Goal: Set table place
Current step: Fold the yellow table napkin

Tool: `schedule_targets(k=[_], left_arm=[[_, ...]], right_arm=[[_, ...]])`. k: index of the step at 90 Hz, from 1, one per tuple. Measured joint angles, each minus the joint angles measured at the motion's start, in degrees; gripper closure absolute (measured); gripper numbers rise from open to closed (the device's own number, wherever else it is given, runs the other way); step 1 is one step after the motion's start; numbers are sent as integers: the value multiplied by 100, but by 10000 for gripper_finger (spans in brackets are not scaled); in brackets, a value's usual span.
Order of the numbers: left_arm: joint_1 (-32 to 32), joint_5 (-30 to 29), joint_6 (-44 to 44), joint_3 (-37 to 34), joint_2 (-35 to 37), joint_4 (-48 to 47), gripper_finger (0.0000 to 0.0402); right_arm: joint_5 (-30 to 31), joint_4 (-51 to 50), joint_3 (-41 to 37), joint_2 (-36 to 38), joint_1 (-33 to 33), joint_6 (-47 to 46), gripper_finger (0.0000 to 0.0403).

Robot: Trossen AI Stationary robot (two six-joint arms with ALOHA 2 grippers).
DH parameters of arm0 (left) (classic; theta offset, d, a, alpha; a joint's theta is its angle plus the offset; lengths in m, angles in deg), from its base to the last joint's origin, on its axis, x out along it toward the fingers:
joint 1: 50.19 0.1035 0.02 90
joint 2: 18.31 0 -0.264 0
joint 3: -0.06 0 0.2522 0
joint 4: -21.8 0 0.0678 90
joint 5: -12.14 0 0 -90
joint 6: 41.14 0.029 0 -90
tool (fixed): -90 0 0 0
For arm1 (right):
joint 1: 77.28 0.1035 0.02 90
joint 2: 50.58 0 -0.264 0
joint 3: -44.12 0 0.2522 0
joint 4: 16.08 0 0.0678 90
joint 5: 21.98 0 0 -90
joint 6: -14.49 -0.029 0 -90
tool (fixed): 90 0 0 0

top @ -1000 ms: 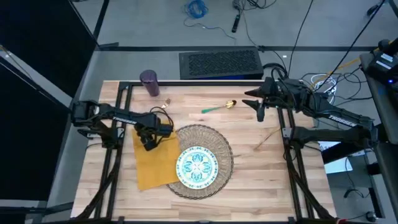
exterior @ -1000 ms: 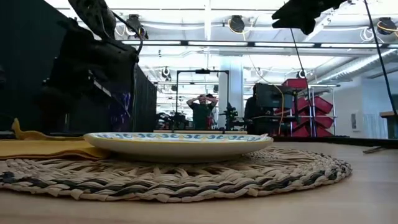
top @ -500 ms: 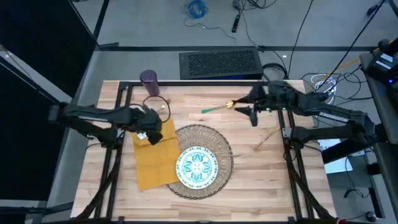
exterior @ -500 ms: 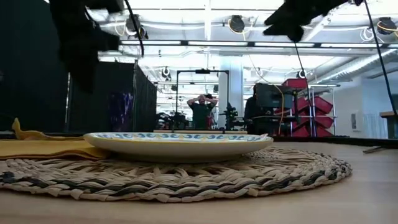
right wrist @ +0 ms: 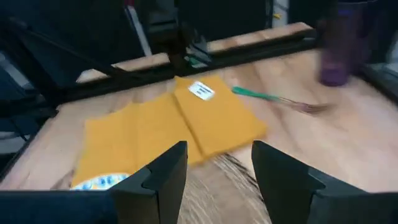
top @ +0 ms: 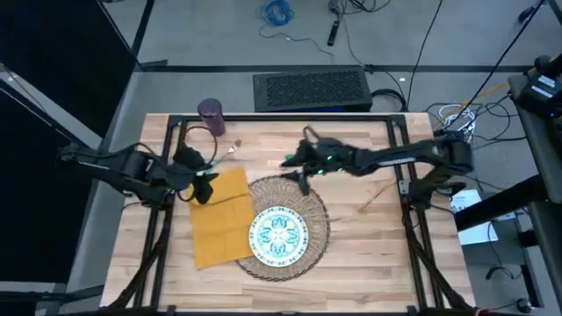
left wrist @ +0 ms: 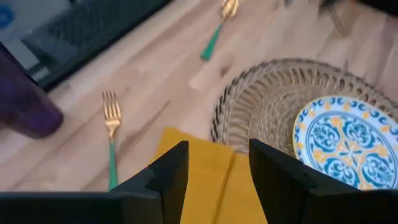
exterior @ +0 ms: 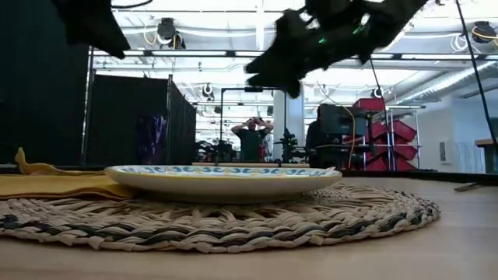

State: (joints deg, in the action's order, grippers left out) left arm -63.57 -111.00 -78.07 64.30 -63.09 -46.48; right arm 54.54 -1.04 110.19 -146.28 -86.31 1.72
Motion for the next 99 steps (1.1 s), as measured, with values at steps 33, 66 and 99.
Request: schedule_targets(k=[33, 66, 99], left_arm=[[-67, -334, 305, -2, 99, 6, 252], [-64, -356, 582, -2, 99, 1, 252], [-196, 1003, -365, -2, 18, -1062, 252]], right_arm=[[-441, -3084, 3484, -2604, 621, 25, 236], [12, -5278, 6151, -3843, 1086, 702, 236], [142, -5718, 6608, -4376, 1123, 703, 236]])
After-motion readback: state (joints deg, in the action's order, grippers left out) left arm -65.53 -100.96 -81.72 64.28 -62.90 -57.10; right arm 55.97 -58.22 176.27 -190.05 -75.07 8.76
